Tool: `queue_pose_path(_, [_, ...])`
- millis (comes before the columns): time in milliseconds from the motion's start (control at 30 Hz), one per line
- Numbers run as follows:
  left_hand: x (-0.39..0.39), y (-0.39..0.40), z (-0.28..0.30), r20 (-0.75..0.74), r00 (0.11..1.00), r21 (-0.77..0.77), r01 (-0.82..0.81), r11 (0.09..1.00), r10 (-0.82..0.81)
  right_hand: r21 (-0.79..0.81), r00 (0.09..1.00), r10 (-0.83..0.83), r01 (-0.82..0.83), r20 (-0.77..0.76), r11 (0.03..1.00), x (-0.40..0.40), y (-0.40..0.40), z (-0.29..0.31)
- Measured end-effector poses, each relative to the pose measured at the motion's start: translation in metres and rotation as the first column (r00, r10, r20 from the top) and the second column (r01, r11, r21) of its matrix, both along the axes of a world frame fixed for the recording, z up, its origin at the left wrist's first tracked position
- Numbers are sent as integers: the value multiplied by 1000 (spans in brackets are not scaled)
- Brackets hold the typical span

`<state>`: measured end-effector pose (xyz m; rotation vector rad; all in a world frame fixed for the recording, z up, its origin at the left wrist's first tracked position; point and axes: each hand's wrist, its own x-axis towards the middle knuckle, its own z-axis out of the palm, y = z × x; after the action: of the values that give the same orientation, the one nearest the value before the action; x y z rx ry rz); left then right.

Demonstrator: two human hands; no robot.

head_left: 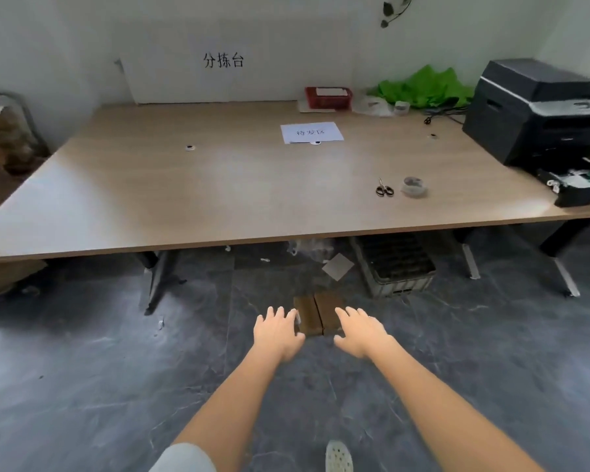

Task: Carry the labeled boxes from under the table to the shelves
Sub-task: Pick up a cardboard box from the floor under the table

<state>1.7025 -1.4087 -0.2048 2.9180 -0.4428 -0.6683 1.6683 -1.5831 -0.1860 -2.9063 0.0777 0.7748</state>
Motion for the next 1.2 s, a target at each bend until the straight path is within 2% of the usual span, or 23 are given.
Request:
queue_pose_path(233, [109, -54, -55, -128, 987, -20, -100, 995, 96, 113, 994, -18, 30, -106, 993, 124, -44, -56])
queue_pose_path(467, [189, -93, -156, -303, 931, -96, -241, 966, 202, 273, 945, -149, 231, -291, 934, 207, -75, -162])
queue_pose_path(567, [217, -91, -223, -356, 903, -79, -284, 956, 239, 303, 908, -225, 338, -353, 891, 238, -77, -224])
queue_pose_path(667, [247, -89, -302, -396, 880, -130, -338, 932, 263, 357, 879, -301, 433, -369, 828, 267, -76, -301])
queue_pose_path(900, [321, -99, -521, -404, 830, -200, -490, 848, 384, 446, 831, -440, 555, -341, 702, 335, -62, -532])
queue_pose_path(1033, [360, -118, -636, -414, 828, -240, -500, 832, 378, 415, 893, -366, 446, -261, 793, 373, -64, -649])
queue_pose_path(1133, [381, -129, -695, -418, 821, -286, -525, 802, 389, 338, 925, -310, 370, -220, 866, 394, -71, -702])
queue_pose_path(1200, [391, -132, -719, -436, 807, -269, -540, 798, 399, 299, 918, -314, 379, -244, 876, 404, -75, -725])
